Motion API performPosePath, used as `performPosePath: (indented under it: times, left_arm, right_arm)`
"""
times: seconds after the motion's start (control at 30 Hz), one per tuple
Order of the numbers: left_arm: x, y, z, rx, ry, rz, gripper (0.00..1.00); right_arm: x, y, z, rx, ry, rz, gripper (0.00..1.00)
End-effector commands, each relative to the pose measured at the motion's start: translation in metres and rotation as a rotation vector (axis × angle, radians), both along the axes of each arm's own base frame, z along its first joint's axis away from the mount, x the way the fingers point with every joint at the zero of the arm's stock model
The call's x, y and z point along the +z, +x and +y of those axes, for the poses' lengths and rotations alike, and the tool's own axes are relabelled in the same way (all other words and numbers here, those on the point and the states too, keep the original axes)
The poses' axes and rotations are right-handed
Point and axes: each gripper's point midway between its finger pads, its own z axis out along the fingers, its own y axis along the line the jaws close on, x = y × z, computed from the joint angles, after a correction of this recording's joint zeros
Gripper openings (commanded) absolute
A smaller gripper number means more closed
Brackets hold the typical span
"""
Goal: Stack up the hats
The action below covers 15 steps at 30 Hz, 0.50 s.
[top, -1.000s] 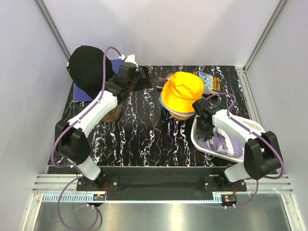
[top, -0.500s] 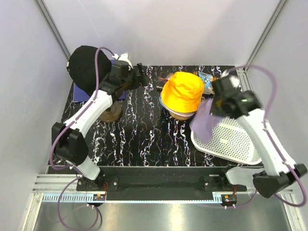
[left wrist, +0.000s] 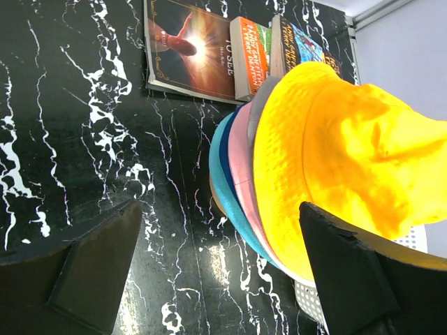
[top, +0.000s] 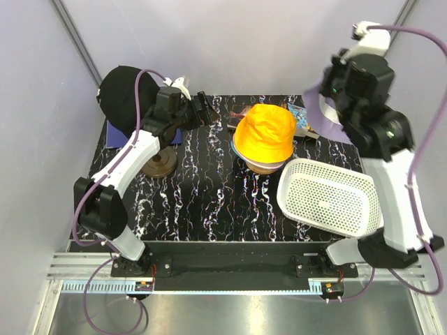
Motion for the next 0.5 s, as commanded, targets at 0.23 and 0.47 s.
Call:
performPosePath:
  times: [0.23,0.47]
  left_arm:
    - [0.046,-0.009,-0.006,-0.06,-0.053,-0.123,0.99]
    - [0.049,-0.004,0.0,-0.031,-0.028,-0.145,0.99]
  right_arm:
    - [0.056,0.149,0.096,0.161,-0.007,-0.371,0.0]
    - [0.059,0.136,0.127,0.334,0.142,-0.366,0.0]
